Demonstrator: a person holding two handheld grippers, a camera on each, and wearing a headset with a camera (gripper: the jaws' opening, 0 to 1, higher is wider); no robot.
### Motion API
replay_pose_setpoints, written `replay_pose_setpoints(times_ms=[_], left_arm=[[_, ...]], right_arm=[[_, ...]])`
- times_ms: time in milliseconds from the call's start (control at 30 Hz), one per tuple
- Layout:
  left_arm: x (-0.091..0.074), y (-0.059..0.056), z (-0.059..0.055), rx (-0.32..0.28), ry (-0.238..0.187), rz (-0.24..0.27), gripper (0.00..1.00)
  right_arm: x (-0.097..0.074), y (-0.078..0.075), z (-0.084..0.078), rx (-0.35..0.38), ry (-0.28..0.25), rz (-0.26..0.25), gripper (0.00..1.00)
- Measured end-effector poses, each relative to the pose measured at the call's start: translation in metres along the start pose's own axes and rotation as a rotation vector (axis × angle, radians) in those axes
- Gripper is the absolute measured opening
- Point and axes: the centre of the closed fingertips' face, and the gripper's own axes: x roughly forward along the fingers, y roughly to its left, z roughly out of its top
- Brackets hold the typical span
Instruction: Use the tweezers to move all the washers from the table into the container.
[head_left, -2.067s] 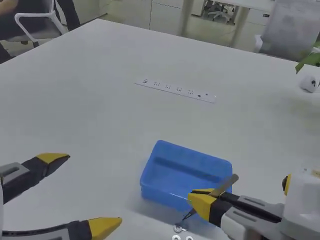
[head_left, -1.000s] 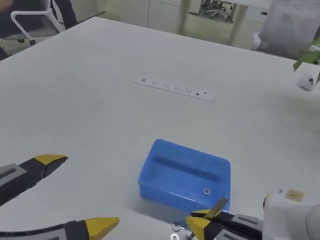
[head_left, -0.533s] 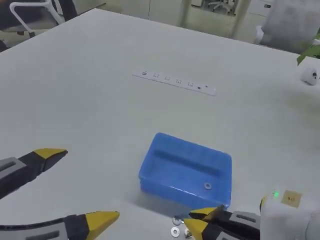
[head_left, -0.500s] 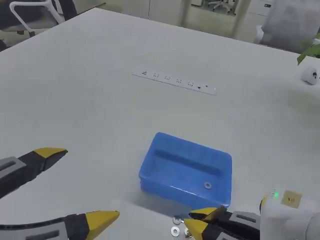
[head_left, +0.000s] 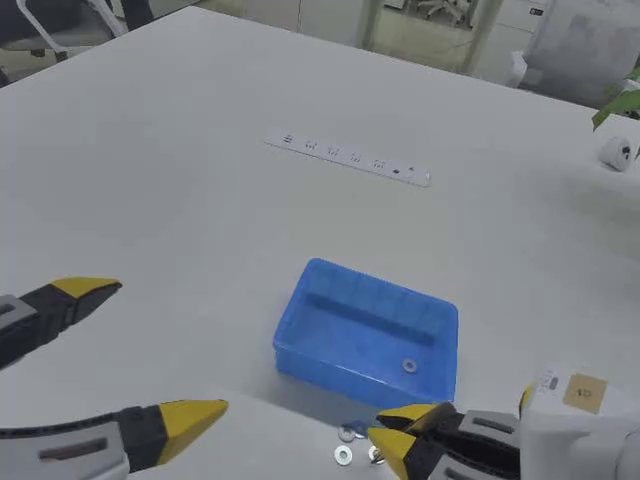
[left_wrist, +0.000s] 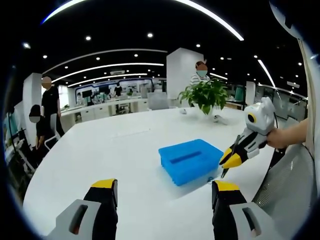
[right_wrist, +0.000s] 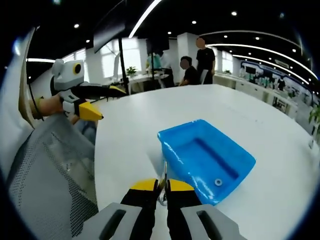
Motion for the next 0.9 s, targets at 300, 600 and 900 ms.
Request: replay_pose_setpoints(times_ms=[300,600,900], left_arm=[[-0.001,0.000,0.001,0.007,-0.005,-0.001,0.78],[0.000,0.001,0.003,0.005,-0.011,0.004,0.78],[0.001,-0.002,0.003,0.007,-0.011,-0.008,0.78]], right_arm=[[-0.022,-0.017,0.043,0.147,-0.174,-0.008,0.03],[-0.026,-0.041,0.056,0.268,-0.243,-0.039,0.03],[-0.018,-0.059,0.059,0.321,-0.229,-0.071,0.03]])
